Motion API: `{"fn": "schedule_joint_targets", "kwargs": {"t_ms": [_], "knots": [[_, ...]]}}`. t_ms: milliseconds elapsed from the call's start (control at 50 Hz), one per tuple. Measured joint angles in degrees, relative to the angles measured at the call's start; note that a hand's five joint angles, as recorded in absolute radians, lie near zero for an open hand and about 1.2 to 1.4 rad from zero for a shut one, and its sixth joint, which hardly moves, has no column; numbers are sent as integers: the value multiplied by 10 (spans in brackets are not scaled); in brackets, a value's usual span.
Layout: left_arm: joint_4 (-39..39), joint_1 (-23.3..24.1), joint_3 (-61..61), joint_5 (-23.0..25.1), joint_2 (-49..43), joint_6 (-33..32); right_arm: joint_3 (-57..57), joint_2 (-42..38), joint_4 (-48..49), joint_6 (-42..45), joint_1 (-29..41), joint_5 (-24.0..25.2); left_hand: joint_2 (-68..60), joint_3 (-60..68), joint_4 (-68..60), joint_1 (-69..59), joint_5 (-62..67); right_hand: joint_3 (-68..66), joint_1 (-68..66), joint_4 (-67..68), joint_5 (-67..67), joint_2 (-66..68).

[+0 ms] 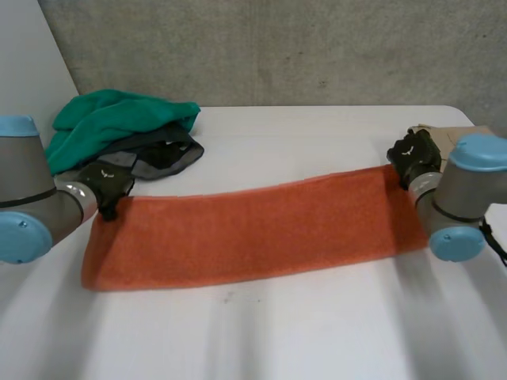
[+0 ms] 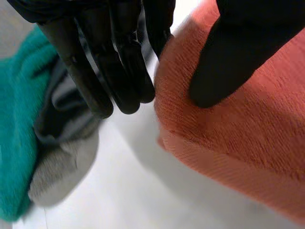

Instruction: Fold the laundry.

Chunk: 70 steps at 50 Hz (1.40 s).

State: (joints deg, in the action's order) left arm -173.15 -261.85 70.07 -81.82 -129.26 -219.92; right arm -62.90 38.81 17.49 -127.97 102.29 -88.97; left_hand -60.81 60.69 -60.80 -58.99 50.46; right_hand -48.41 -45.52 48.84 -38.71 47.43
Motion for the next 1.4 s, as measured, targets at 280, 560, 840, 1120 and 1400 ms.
{"fn": "schedule_joint_targets", "kwargs": {"t_ms": [280, 560, 840, 1120, 1400], "knots": [[-57, 0, 56, 10, 89, 36, -24, 93, -28, -79, -7, -34, 490, -488, 493, 484, -476, 365, 324, -368, 360, -354], [-117, -28, 252, 117, 271, 96, -230, 269, -244, -128, -122, 140, 490, -488, 493, 484, -476, 239, 210, -243, 237, -237], [-127, -8, 281, 126, 258, 134, -316, 176, -16, -99, -159, 154, 490, -488, 493, 484, -476, -75, -96, 71, -67, 89], [-122, -15, 288, 127, 291, 137, -301, 235, -43, -21, -278, 56, 490, -487, 493, 484, -476, -195, -175, 196, -182, 197], [-117, -30, 305, 134, 322, 153, -282, 282, 33, 116, -53, 33, 490, -487, 493, 484, -476, -196, -175, 198, -187, 197]]}}
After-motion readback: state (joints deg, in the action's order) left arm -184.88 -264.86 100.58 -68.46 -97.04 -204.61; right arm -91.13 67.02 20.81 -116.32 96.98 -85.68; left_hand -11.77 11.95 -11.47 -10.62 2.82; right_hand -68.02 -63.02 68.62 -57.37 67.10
